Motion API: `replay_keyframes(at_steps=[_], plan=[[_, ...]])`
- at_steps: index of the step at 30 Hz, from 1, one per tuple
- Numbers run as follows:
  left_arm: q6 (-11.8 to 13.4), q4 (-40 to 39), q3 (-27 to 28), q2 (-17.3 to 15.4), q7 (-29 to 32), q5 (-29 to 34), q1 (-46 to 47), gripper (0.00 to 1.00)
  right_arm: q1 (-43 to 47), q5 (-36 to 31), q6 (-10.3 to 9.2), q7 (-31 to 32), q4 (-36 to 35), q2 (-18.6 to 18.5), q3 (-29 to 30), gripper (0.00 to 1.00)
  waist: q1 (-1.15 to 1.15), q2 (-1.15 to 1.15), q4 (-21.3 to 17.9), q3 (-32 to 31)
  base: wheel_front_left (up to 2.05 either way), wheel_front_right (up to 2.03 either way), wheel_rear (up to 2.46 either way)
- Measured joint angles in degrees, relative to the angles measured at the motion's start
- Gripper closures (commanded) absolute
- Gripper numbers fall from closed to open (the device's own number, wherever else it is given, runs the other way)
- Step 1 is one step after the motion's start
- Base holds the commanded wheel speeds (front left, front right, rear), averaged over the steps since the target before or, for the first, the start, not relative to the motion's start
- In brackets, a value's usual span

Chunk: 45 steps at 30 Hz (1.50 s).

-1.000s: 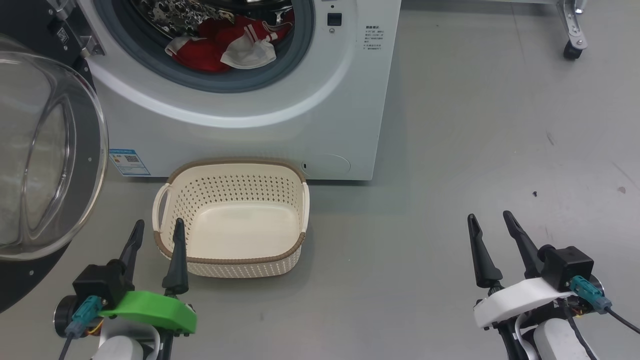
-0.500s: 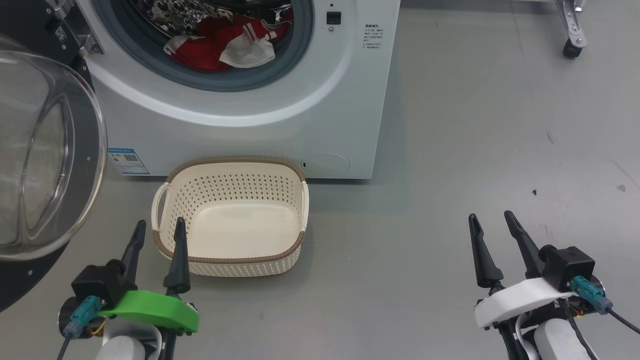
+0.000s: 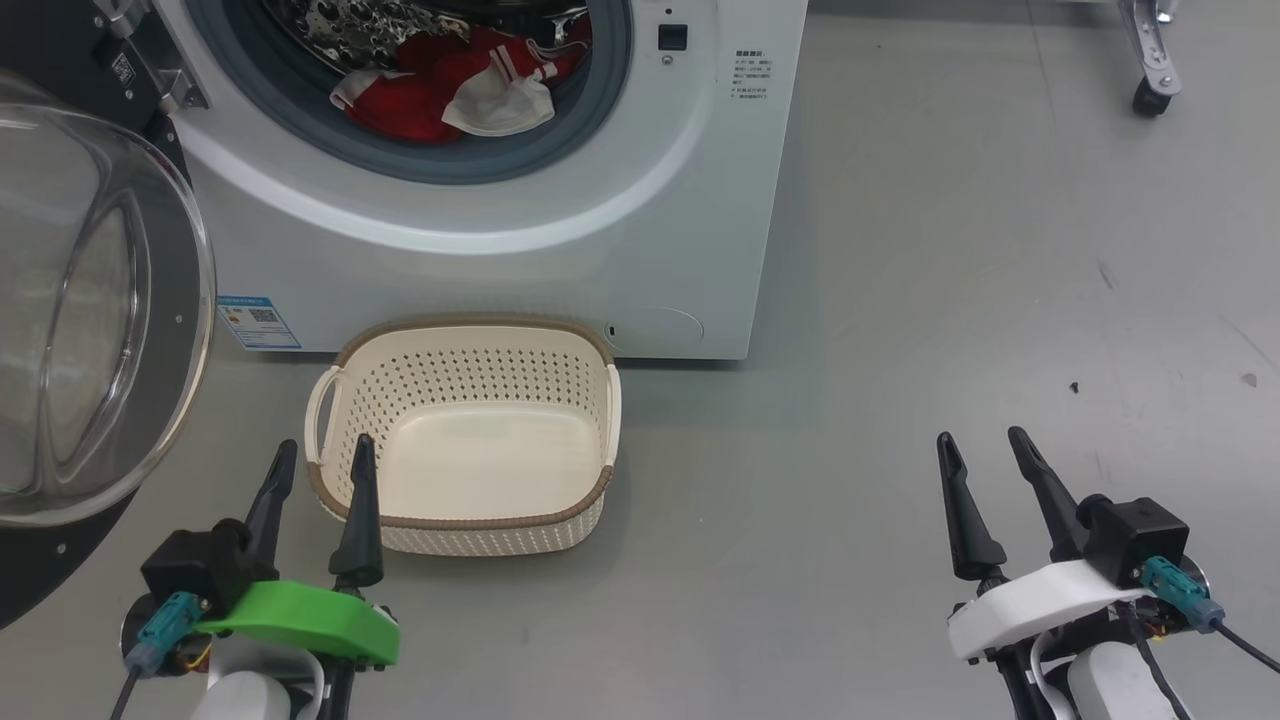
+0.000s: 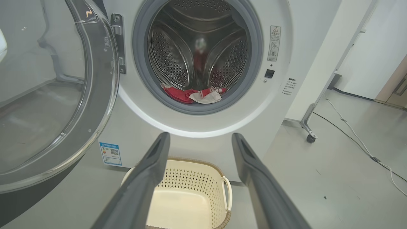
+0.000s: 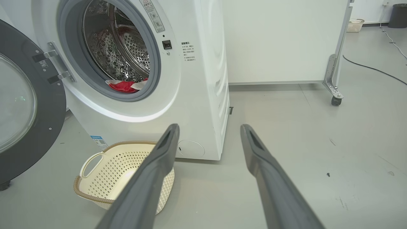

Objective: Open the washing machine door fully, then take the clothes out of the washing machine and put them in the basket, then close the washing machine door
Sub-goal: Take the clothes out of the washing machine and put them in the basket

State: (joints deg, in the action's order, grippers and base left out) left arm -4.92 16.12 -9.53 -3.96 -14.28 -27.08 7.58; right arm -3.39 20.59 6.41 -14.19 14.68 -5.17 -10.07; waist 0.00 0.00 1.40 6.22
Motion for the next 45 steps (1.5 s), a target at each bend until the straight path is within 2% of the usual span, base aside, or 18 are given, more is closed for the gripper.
replay_keyframes(at_steps=[30,45], plan=[[-0.4,-0.2,0.2,-0.1,0.0,0.7,0.0,0.0,0.1,-0.1,0.05,0.0,0.7,0.6,0.2,0.0,0.0,0.0,0.5,-0.4,1.06,-1.06,0.0],[-0.4,-0.3,0.1,0.0,0.0,0.4,0.0,0.0,0.1,-0.1,0.07,0.0,0.9,0.7,0.3,0.0,0.0,0.0,0.4,-0.6,0.65,-0.65,0.0]])
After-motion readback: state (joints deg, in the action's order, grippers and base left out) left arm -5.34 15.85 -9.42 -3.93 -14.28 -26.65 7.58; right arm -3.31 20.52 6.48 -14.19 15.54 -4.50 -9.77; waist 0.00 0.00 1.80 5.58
